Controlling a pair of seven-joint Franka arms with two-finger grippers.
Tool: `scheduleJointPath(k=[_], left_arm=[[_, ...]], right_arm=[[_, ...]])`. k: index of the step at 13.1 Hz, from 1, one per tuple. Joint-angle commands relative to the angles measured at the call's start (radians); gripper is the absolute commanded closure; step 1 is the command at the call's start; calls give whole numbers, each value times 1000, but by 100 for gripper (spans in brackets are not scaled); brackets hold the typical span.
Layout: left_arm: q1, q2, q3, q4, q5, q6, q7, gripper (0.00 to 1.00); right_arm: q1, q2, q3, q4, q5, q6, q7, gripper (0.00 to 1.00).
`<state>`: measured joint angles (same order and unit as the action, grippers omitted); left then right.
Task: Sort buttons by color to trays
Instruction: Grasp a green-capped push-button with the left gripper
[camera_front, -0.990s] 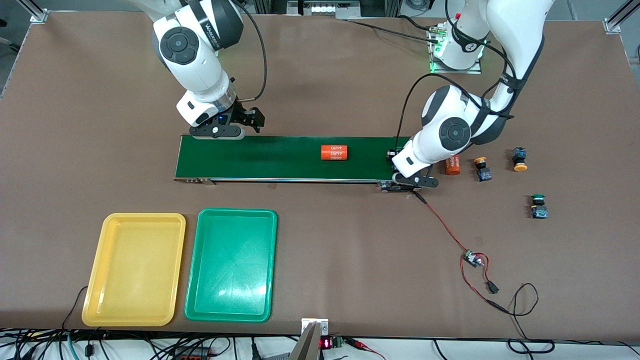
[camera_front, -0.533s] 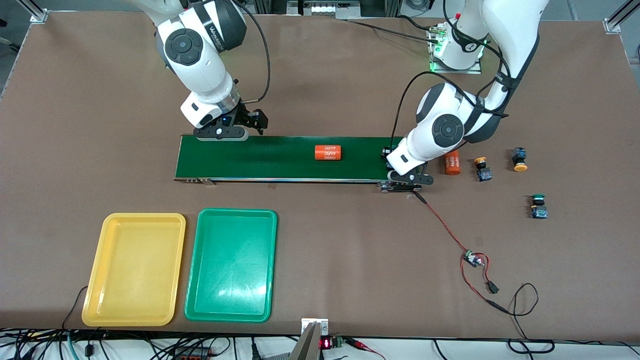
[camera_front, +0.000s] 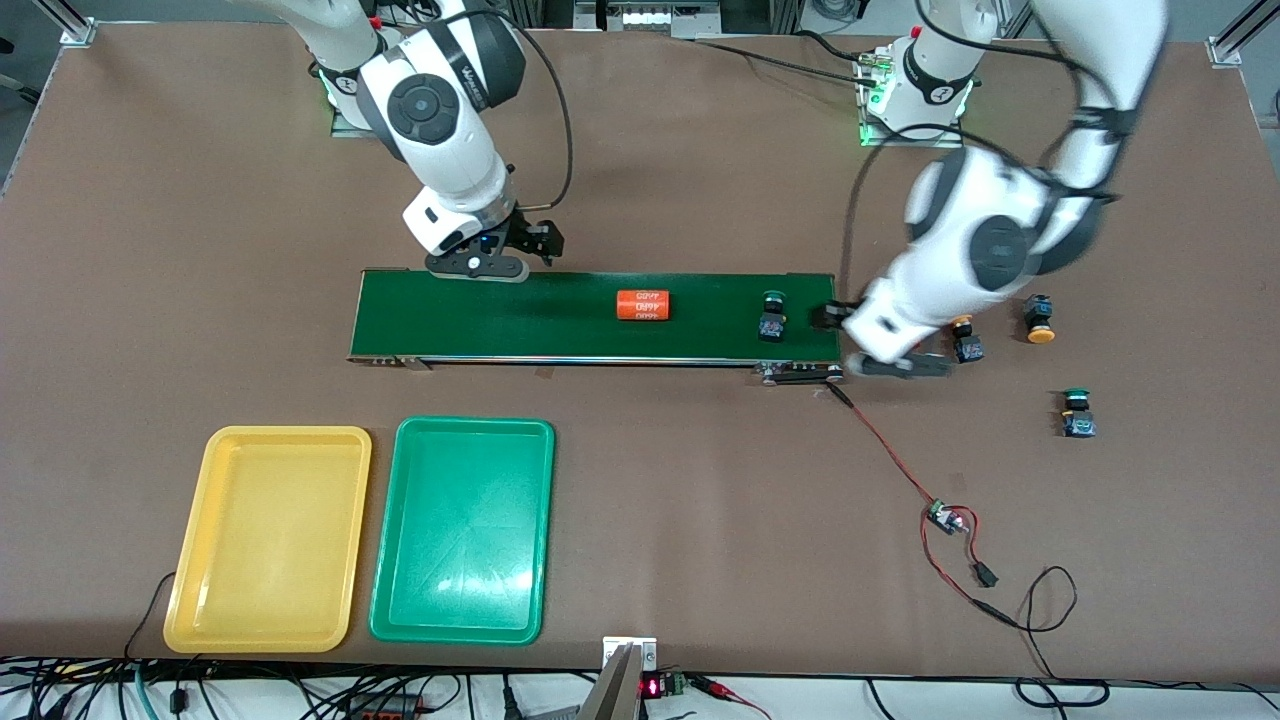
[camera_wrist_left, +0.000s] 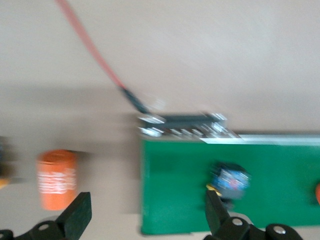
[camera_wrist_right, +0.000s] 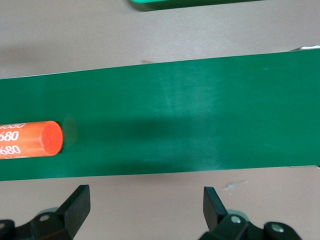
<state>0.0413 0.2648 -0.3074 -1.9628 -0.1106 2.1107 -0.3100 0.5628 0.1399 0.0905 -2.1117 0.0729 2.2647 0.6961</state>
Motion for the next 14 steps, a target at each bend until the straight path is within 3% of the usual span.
scheduleJointPath(k=[1,8,10,14], left_arm=[[103,56,36,50,26,5,12,0],[251,151,94,87,336,8,14,0],[299,183,93,126,386,32,49,0],[385,266,93,177,373,83,306,0]], right_arm=[[15,26,-6,15,-18,44,17,0],[11,33,-9,15,-58,82,-30,0],[5,18,-15,16,-58,72,-36,0],[-16,13,-20,18,-58,59,-37,0]])
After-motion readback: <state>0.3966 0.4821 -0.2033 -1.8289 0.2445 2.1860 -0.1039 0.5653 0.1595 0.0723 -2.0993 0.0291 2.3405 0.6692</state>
